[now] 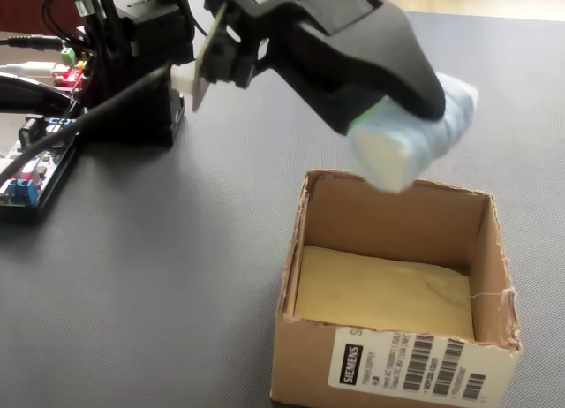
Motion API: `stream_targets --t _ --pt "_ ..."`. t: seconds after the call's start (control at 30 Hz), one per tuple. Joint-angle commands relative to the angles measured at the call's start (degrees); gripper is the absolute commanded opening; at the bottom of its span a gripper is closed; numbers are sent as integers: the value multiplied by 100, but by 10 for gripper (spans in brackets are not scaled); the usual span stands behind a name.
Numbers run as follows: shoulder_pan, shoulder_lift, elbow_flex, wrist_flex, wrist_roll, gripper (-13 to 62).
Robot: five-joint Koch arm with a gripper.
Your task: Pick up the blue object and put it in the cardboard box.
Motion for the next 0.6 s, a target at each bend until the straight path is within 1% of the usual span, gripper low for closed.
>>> stream_targets --t 0.0,0.03,0.07,0.17,0.23,0.3,0.43,0.53,0.57 --pt "167 18 -448 -202 0 66" --pt "220 -53 -439 -185 0 67" --pt "299 -176 -448 -26 26 131" --pt "334 -176 -439 229 105 191" --pt "325 -114 -422 404 132 251" --pt "308 -70 -387 457 132 285" --pt "272 9 -378 439 229 292" --pt "202 105 -325 299 633 294" --pt "97 176 -255 79 993 318"
